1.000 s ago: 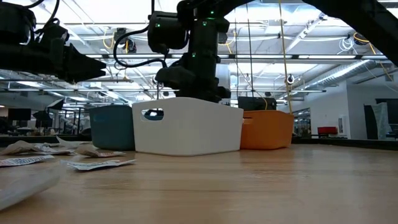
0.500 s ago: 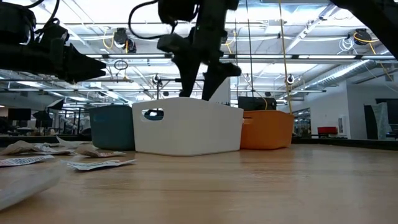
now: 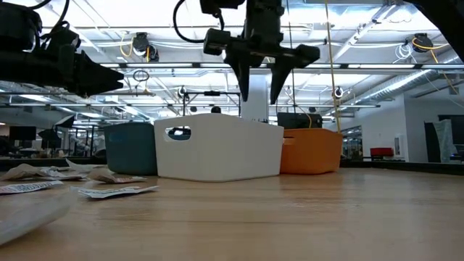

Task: Pick & Place First Aid Supplies
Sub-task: Put the black towelette pack into the white bin

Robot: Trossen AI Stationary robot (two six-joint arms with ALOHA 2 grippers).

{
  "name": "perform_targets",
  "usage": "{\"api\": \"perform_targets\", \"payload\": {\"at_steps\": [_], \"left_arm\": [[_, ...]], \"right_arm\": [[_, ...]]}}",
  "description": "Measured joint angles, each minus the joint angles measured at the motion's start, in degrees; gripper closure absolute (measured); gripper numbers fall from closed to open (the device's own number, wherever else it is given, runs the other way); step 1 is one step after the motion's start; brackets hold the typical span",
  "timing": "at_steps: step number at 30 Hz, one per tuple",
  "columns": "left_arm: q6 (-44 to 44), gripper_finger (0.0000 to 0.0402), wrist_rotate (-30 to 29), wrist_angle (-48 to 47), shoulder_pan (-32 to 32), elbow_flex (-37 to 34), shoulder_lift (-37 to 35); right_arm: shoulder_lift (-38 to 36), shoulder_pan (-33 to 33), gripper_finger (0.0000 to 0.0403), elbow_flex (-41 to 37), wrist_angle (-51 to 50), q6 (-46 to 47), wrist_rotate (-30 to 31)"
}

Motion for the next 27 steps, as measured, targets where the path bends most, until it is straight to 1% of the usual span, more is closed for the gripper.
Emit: {"api": "perform_targets", "payload": {"at_steps": [3, 9, 21, 27], "left_arm": [[0.0, 0.0034, 0.0, 0.0, 0.0, 0.0, 0.0], [0.0, 0.0034, 0.0, 0.0, 0.0, 0.0, 0.0], [0.0, 0.0034, 0.0, 0.0, 0.0, 0.0, 0.0], [0.0, 0.0034, 0.0, 0.0, 0.0, 0.0, 0.0]], "right_arm": [[-0.3, 2.2, 0.0193, -1.1, -0.2, 2.7, 0.1], [-1.2, 8.7, 0.0193, -3.6, -0.5, 8.7, -0.2], [-1.4, 23.2, 0.0193, -3.8, -0.5, 19.5, -0.1], [-1.4, 29.0, 0.0193, -3.8, -0.4, 24.1, -0.1]]}}
